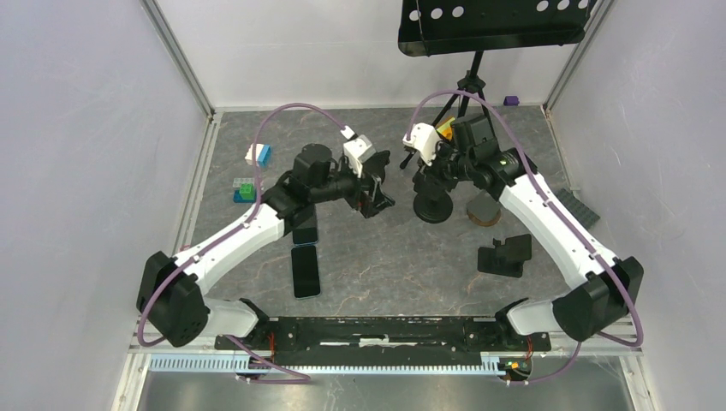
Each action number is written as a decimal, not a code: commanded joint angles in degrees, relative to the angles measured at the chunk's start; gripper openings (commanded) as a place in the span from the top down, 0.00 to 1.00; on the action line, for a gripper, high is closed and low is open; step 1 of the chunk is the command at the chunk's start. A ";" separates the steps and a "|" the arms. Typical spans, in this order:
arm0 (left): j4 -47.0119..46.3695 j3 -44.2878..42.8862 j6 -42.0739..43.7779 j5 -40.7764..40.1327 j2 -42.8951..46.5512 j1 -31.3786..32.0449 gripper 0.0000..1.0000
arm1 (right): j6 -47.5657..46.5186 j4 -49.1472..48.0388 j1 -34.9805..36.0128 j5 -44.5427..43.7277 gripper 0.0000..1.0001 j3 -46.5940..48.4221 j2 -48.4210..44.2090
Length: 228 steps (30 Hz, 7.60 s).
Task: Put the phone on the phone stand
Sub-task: Place the phone stand with the phone at the center of the board, then move the phone stand to the center of the board.
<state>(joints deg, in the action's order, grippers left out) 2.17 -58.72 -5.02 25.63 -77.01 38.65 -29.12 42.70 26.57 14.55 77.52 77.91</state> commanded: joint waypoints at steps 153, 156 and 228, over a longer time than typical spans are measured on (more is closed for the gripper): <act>22.43 12.64 26.37 -0.62 16.24 -18.81 0.00 | -2.30 -12.18 -40.46 13.10 0.64 -16.65 7.85; 22.42 12.66 26.30 -0.50 16.04 -18.80 0.00 | -2.79 -12.20 -41.46 13.22 0.71 -16.52 8.29; 14.77 10.42 24.22 10.91 10.38 -18.03 0.00 | 5.55 -19.52 -23.64 32.87 0.34 -35.77 7.12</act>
<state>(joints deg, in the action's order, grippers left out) 24.67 -46.41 22.74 27.57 -63.70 19.84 -24.82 26.04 0.12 46.24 41.76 86.89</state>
